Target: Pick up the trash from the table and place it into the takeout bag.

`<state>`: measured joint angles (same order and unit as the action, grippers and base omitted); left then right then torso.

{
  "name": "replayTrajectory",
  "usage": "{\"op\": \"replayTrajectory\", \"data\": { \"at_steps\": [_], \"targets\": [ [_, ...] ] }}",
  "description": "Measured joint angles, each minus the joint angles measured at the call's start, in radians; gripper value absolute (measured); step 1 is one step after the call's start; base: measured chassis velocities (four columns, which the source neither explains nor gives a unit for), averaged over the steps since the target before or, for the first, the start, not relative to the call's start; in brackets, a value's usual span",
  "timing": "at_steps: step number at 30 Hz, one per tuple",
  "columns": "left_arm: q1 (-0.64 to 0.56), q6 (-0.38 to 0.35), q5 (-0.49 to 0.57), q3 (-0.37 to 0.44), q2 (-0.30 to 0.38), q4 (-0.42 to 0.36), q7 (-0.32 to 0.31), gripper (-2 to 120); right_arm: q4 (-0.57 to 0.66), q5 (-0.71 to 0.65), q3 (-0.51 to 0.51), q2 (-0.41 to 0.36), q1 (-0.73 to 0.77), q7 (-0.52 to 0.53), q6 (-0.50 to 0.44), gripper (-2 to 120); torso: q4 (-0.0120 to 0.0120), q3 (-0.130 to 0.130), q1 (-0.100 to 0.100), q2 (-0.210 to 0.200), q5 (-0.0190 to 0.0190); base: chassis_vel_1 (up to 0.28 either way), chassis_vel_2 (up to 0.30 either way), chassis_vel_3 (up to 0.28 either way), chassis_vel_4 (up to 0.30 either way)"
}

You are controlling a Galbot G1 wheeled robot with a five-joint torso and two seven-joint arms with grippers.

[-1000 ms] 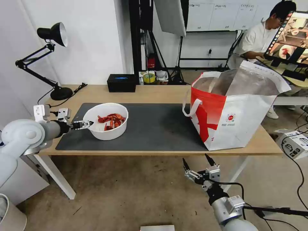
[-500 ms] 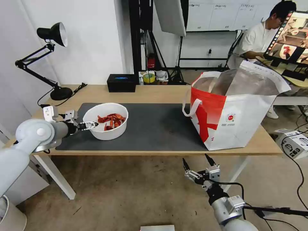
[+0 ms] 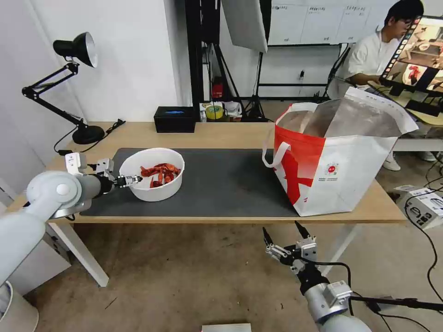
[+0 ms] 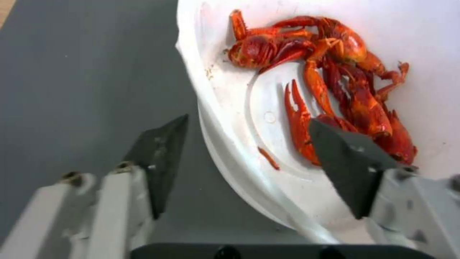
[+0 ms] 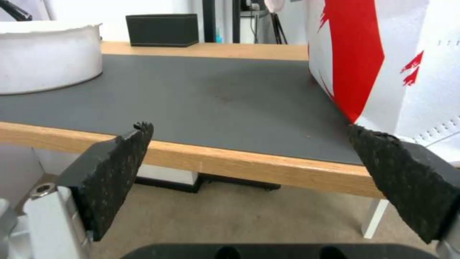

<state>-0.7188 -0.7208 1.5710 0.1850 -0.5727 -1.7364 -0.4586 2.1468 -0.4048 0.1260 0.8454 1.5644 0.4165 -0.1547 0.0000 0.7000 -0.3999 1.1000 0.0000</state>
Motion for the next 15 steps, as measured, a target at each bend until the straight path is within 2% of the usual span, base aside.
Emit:
{"op": "replayTrajectory", "data": {
  "at_steps": [3, 4, 7, 8, 10, 12, 15],
  "targets": [
    [-0.001, 0.0, 0.0, -0.002, 0.0, 0.001, 0.0, 49, 0.0, 0.0, 0.0, 0.0, 0.0, 0.0, 0.0, 100, 0.0, 0.0, 0.0, 0.0, 0.0, 0.0, 0.0, 0.0, 0.0],
    [-0.001, 0.0, 0.0, -0.002, 0.0, 0.001, 0.0, 49, 0.0, 0.0, 0.0, 0.0, 0.0, 0.0, 0.0, 100, 0.0, 0.0, 0.0, 0.0, 0.0, 0.0, 0.0, 0.0, 0.0],
    [-0.006, 0.0, -0.001, -0.003, 0.0, -0.003, -0.001, 35, 0.0, 0.0, 0.0, 0.0, 0.0, 0.0, 0.0, 100, 0.0, 0.0, 0.0, 0.0, 0.0, 0.0, 0.0, 0.0, 0.0],
    [-0.006, 0.0, -0.001, -0.003, 0.0, -0.003, -0.001, 35, 0.0, 0.0, 0.0, 0.0, 0.0, 0.0, 0.0, 100, 0.0, 0.0, 0.0, 0.0, 0.0, 0.0, 0.0, 0.0, 0.0],
    [-0.012, 0.001, -0.003, -0.003, -0.004, -0.003, -0.004, 23, 0.0, 0.0, 0.0, 0.0, 0.0, 0.0, 0.0, 100, 0.0, 0.0, 0.0, 0.0, 0.0, 0.0, 0.0, 0.0, 0.0],
    [-0.014, 0.004, -0.003, -0.002, -0.006, -0.004, -0.005, 21, 0.0, 0.0, 0.0, 0.0, 0.0, 0.0, 0.0, 100, 0.0, 0.0, 0.0, 0.0, 0.0, 0.0, 0.0, 0.0, 0.0],
    [-0.023, 0.014, -0.003, 0.001, -0.009, -0.01, -0.004, 5, 0.0, 0.0, 0.0, 0.0, 0.0, 0.0, 0.0, 100, 0.0, 0.0, 0.0, 0.0, 0.0, 0.0, 0.0, 0.0, 0.0]
  ]
}}
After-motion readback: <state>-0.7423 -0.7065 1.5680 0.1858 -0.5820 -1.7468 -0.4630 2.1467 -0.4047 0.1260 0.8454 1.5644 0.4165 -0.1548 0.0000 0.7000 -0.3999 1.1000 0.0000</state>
